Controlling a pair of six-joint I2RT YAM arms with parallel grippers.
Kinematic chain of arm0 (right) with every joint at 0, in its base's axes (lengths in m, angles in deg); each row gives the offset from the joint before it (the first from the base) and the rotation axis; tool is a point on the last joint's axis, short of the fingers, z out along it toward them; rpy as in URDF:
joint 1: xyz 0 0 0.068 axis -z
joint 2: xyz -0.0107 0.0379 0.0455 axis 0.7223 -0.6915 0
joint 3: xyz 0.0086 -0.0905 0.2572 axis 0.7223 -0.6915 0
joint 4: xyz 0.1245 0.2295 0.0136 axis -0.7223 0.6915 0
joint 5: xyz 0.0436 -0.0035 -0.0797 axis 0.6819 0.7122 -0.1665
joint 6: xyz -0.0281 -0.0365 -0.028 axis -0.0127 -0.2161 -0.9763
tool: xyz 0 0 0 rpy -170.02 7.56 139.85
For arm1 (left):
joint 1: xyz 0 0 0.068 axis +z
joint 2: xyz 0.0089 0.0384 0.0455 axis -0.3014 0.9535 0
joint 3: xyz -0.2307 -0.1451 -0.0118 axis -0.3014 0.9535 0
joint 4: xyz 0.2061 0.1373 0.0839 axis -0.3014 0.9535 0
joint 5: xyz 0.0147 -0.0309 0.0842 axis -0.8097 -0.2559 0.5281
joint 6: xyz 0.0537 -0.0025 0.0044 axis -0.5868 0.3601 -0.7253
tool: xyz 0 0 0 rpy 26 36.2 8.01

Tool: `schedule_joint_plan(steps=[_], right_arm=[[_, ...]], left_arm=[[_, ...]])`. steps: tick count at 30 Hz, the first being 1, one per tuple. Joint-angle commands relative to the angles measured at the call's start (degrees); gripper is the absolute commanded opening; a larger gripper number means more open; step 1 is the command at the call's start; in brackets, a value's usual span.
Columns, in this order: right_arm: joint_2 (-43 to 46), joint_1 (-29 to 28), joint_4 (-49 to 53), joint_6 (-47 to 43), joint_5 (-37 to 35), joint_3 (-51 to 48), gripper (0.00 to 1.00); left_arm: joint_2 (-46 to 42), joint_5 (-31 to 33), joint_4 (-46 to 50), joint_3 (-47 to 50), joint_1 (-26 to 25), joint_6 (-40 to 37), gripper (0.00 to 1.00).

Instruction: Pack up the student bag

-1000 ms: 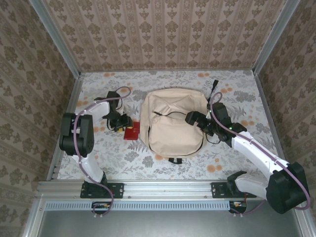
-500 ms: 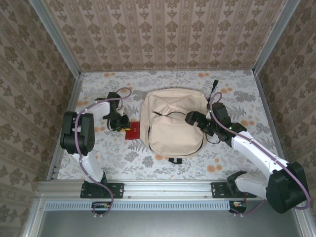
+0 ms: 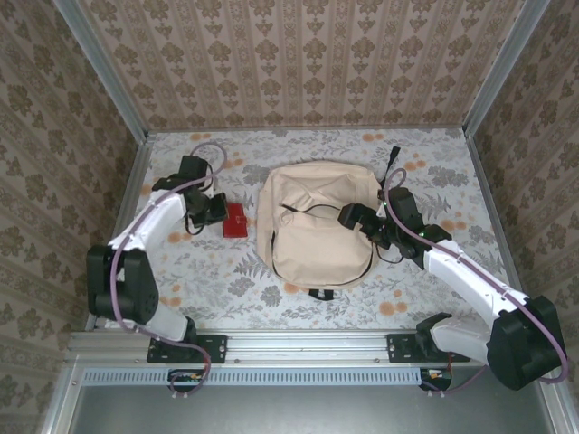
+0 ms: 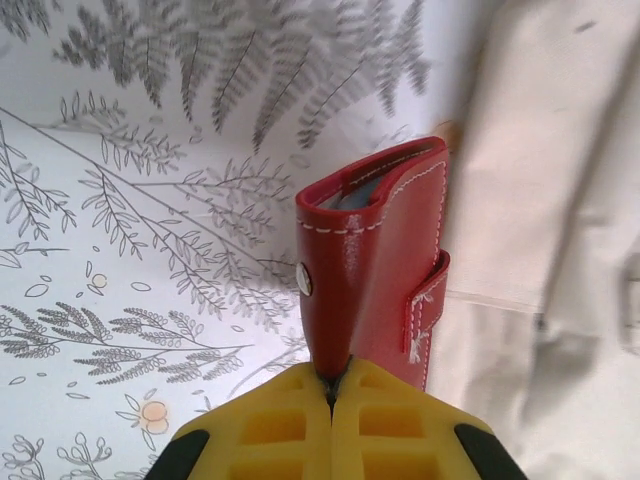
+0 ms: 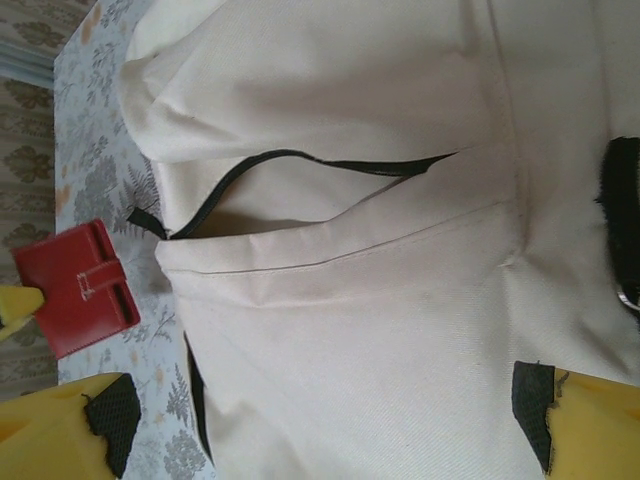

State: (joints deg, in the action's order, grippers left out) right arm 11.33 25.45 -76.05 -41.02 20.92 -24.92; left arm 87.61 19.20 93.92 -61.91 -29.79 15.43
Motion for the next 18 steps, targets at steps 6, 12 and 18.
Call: schedule_joint_plan(steps=[6,12,18], right_arm=[[-3.7,-1.6,-18.7,3.1,17.9,-0.2,0.99],[-5.5,-3.9,-24.7,5.3,21.5,1.9,0.99],[-8.5,-4.3,-29.2,8.9,23.4,4.0,0.94]], left_arm=[[-9.1,-10.7,-8.9,-4.1,-5.9,11.1,0.0],[-6.2,-15.6,-12.9,-7.3,-11.9,18.3,0.0],[-2.2,-19.9,-16.4,-9.0,-16.2,21.7,0.0]])
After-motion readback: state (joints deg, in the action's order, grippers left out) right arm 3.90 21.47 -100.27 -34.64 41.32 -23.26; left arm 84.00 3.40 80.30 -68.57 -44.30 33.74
